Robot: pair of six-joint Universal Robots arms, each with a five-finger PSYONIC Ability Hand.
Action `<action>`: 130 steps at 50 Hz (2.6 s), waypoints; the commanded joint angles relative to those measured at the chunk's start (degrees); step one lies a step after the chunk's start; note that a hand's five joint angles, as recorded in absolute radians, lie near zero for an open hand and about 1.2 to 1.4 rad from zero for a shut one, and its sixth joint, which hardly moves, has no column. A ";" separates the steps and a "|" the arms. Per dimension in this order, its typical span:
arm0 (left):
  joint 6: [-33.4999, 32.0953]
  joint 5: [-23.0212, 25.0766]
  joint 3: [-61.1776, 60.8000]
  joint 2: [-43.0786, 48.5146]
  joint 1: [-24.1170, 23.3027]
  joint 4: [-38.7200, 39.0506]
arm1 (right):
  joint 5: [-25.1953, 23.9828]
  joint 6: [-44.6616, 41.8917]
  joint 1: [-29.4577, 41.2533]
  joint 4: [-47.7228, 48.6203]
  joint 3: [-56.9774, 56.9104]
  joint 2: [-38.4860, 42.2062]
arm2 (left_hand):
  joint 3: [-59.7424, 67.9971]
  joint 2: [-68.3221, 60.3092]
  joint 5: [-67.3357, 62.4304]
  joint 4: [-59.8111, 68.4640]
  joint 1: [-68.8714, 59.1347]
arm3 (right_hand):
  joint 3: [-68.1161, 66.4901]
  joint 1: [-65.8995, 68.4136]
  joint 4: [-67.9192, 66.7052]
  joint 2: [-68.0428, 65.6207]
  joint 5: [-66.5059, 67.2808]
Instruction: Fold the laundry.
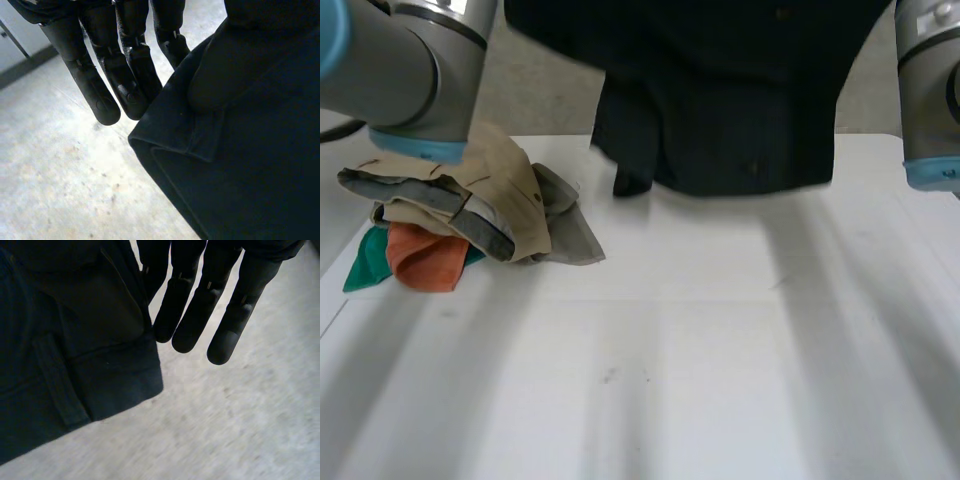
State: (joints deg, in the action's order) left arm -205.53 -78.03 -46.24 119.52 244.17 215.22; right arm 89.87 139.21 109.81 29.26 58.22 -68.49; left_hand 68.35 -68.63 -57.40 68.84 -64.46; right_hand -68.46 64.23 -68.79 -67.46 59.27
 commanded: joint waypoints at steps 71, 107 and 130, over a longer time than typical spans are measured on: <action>-3.92 1.99 -40.52 0.34 1.39 -25.74 | -2.86 -17.22 -3.11 -35.41 53.05 -16.42 | -48.22 48.50 47.27 -48.71 44.33 | -11.54 15.77 -11.21 -12.54 10.73; -7.51 -5.82 -42.52 1.42 -1.51 -21.07 | -2.68 -15.29 -2.58 -32.60 54.28 -15.89 | 11.65 -11.37 -12.60 11.16 -15.54 | -11.54 15.77 -11.21 -12.54 10.73; -13.15 -22.69 -44.02 -5.52 -7.57 -23.09 | -2.16 -13.36 -2.49 -31.98 54.37 -16.15 | -52.92 53.21 51.97 -53.41 49.03 | -11.54 15.77 -11.21 -12.54 10.73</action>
State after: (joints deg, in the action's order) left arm -220.63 -100.63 -89.97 119.87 237.29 192.53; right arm 87.71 124.36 107.31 -3.23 112.58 -84.52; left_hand 17.28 -17.11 -6.67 16.86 -17.03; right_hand -68.47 64.23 -68.80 -67.46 59.29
